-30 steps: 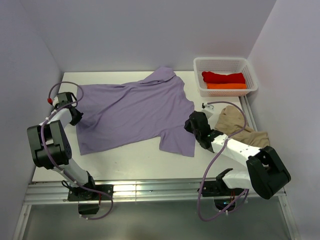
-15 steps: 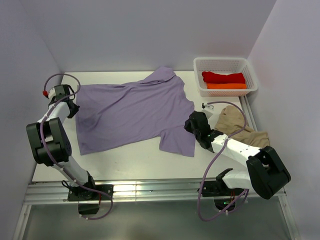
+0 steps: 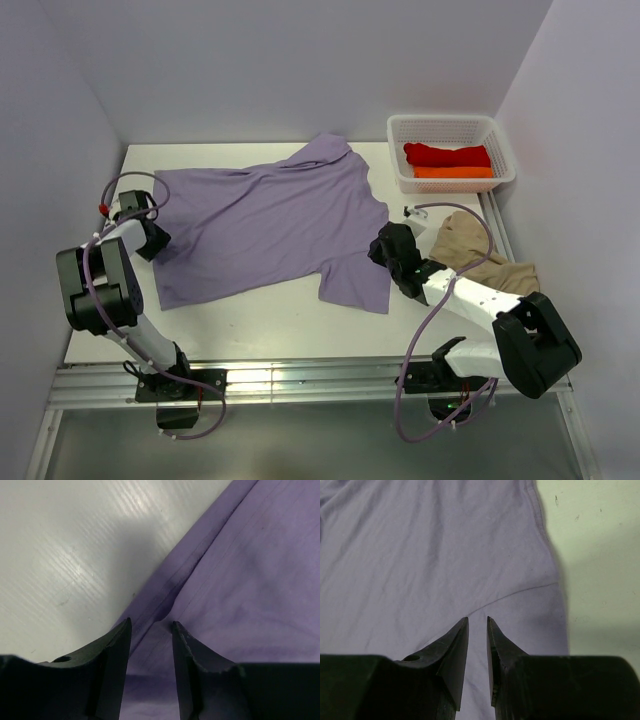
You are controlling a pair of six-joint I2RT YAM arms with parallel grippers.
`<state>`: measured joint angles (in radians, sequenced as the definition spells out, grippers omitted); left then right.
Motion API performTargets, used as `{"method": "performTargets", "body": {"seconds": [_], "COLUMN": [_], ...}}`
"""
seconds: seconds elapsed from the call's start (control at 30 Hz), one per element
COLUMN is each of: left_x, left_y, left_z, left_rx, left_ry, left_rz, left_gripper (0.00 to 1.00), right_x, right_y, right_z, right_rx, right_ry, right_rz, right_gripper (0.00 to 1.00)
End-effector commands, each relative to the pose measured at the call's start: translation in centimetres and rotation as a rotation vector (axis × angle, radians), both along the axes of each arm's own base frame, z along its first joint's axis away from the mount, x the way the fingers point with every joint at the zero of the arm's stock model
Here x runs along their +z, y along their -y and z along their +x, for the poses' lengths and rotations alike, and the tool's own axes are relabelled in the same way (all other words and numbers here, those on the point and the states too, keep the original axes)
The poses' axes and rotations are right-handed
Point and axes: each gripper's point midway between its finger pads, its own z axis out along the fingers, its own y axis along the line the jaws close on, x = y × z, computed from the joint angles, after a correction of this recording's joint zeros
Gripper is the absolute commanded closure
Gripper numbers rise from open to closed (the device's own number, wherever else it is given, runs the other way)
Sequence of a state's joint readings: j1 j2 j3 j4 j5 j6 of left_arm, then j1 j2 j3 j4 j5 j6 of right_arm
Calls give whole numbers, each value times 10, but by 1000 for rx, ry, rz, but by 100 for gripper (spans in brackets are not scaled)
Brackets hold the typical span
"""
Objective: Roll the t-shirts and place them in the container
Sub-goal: Flatten the tshirt
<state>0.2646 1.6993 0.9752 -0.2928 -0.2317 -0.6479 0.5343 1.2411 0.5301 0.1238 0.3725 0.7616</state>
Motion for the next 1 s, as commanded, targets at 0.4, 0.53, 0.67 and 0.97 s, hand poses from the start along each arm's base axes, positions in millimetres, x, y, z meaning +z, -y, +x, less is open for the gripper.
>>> {"method": "performTargets", "body": {"seconds": [0.4, 0.53, 0.67, 0.97], "left_x": [13, 11, 11, 15], "left_y": [1, 1, 1, 0], "left_z": [22, 26, 29, 33], "left_rx": [-18, -18, -20, -22], "left_ry": [124, 123, 127, 122], "left_rz": [12, 6, 5, 10], "left_gripper": [76, 77, 80, 100], "right_x": [13, 13, 13, 13], "right_y": [-5, -5, -5, -4], "right_z": [6, 6, 5, 6], "right_rx": [2, 4, 6, 2], "right_ry": [32, 32, 32, 34], "right_rz": [12, 12, 10, 10], "right_gripper": [71, 71, 71, 71]}}
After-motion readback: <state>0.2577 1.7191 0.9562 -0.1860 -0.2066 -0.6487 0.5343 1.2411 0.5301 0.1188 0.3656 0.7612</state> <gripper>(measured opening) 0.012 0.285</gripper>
